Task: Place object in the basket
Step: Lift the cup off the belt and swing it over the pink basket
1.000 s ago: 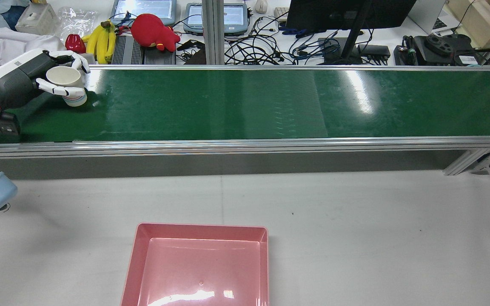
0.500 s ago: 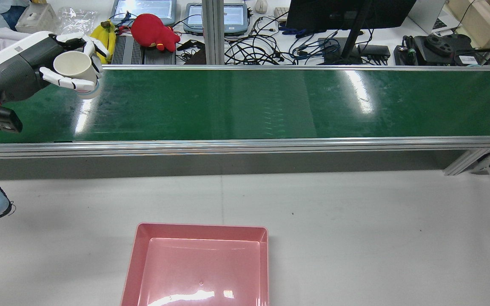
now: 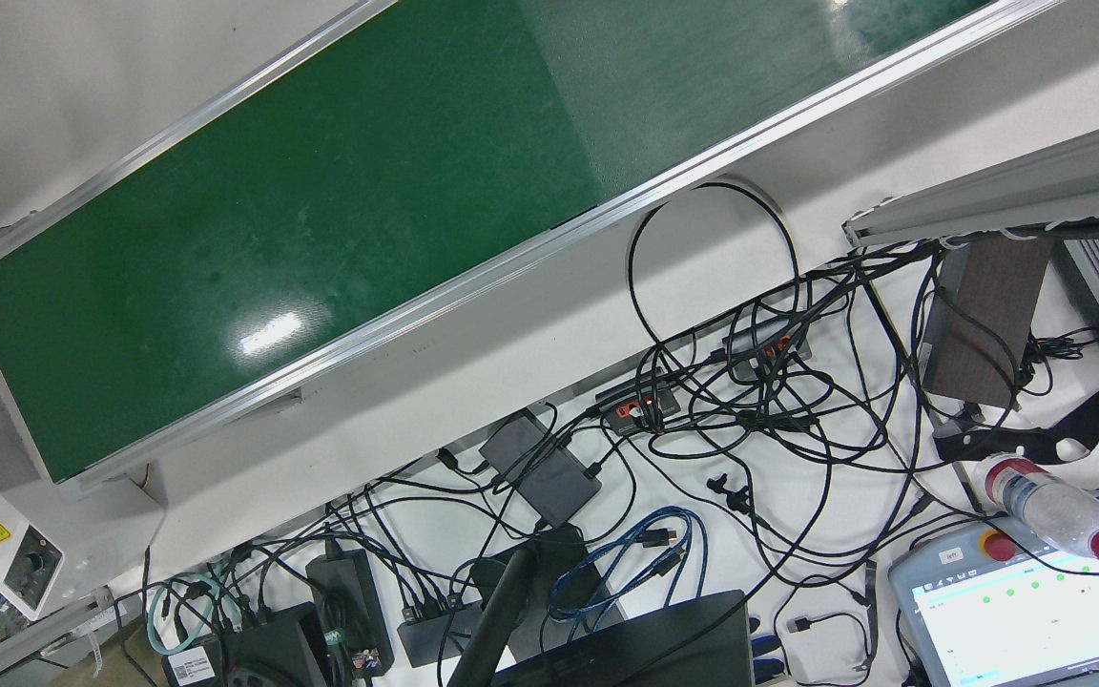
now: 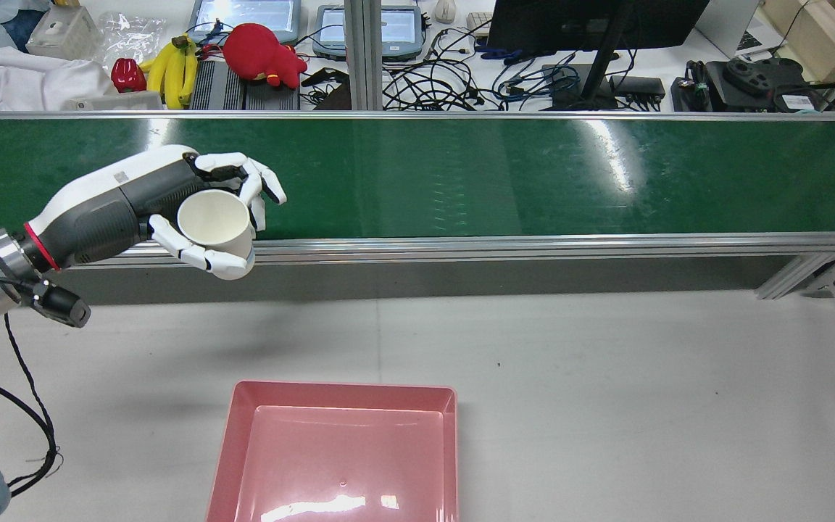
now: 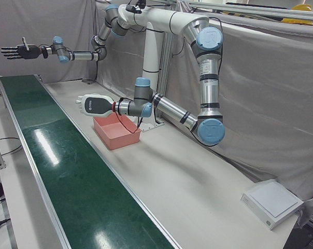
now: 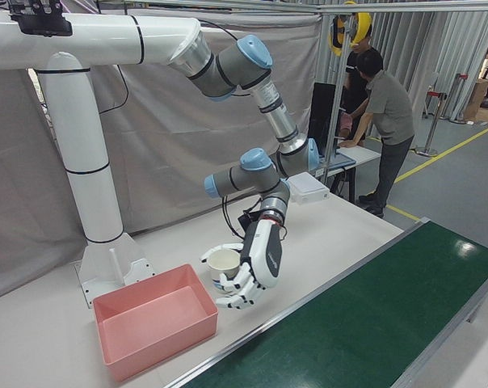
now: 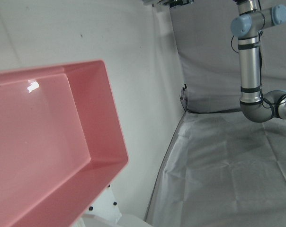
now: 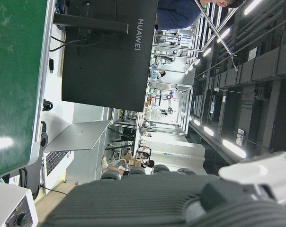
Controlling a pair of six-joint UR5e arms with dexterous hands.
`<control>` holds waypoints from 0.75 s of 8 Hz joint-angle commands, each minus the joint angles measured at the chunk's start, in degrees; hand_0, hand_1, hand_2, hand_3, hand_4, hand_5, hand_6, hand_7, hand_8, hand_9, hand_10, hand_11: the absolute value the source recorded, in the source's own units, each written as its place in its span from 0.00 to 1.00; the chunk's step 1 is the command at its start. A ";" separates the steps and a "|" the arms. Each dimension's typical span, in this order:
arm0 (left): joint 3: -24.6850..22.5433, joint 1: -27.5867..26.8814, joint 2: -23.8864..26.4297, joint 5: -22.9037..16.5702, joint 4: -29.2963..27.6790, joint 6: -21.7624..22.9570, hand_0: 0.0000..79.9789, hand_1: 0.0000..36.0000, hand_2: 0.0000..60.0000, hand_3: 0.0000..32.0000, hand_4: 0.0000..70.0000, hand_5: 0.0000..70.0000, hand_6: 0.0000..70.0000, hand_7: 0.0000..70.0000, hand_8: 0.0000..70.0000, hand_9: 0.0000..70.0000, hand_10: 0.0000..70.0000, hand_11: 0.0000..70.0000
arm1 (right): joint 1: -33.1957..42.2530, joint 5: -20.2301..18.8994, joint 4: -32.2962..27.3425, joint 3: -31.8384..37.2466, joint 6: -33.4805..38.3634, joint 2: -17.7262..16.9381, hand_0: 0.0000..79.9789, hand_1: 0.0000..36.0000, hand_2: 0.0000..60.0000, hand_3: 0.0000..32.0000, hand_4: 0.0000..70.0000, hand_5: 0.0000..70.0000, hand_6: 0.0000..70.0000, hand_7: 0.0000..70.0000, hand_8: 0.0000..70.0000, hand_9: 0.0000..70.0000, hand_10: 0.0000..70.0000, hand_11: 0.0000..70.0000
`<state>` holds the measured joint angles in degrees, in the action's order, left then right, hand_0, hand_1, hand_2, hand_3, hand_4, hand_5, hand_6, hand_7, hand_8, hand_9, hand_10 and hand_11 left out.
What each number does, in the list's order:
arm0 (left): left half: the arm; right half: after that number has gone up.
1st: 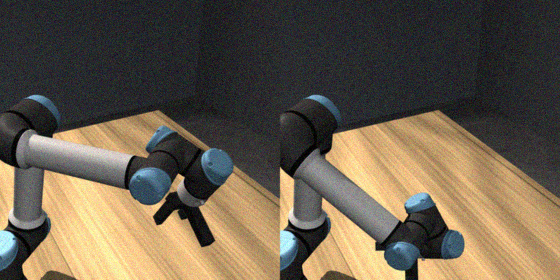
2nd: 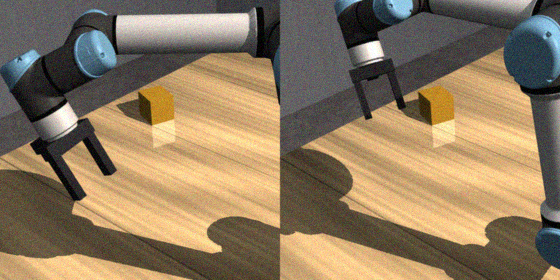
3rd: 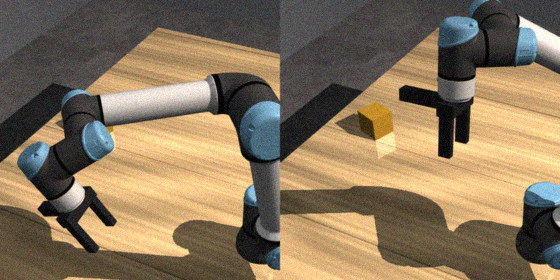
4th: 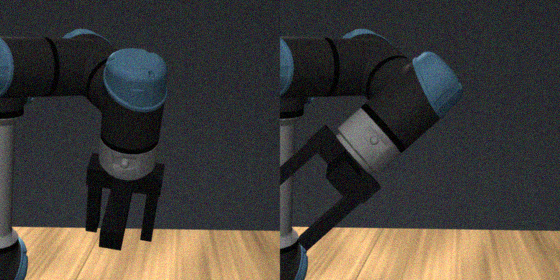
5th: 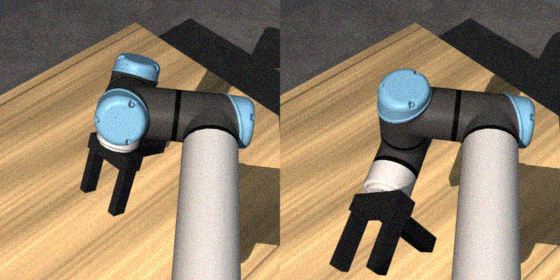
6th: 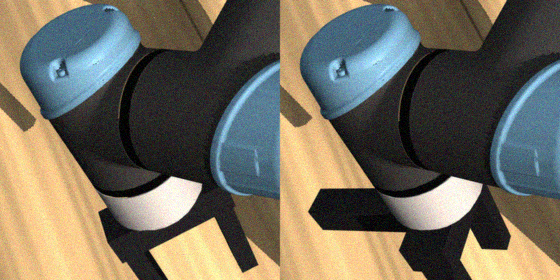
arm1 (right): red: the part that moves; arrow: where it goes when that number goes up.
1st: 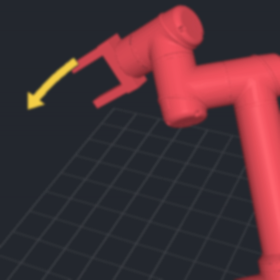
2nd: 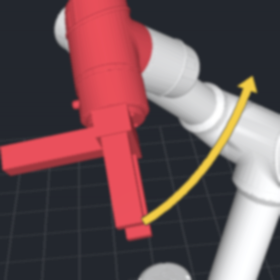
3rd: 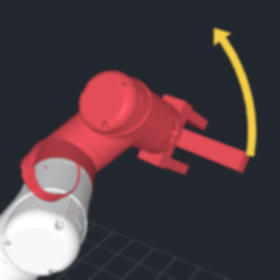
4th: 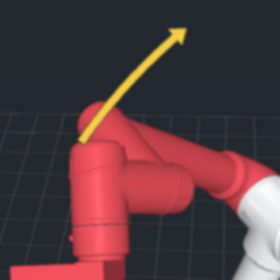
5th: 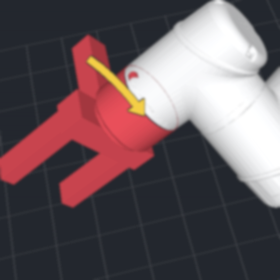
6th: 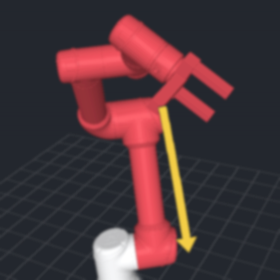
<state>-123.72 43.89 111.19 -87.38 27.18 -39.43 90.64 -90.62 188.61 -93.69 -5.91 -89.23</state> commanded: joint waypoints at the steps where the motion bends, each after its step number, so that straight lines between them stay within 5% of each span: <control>1: -7.59 -13.86 0.16 0.19 9.54 -8.96 0.65 0.43 0.34 0.00 0.34 1.00 0.27 0.60 0.48 0.66 0.44 0.64 | -0.02 0.00 0.00 0.00 -0.06 0.02 0.00 0.00 0.00 0.00 0.00 0.00 0.00 0.00 0.00 0.00 0.00 0.00; 5: -6.72 -27.08 0.25 7.13 10.09 -16.11 0.62 0.36 0.31 0.00 0.34 1.00 0.26 0.56 0.45 0.62 0.41 0.60 | -0.02 0.00 0.09 0.00 -0.06 0.02 0.00 0.00 0.00 0.00 0.00 0.00 0.00 0.00 0.00 0.00 0.00 0.00; 6: -6.80 -27.27 0.16 8.53 10.35 -16.20 0.62 0.29 0.05 0.00 0.27 1.00 0.19 0.41 0.31 0.42 0.31 0.46 | -0.02 0.00 0.00 0.00 -0.06 0.02 0.00 0.00 0.00 0.00 0.00 0.00 0.00 0.00 0.00 0.00 0.00 0.00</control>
<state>-130.62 19.12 111.39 -81.28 37.11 -54.50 90.62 -90.62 188.64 -93.69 -5.98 -89.22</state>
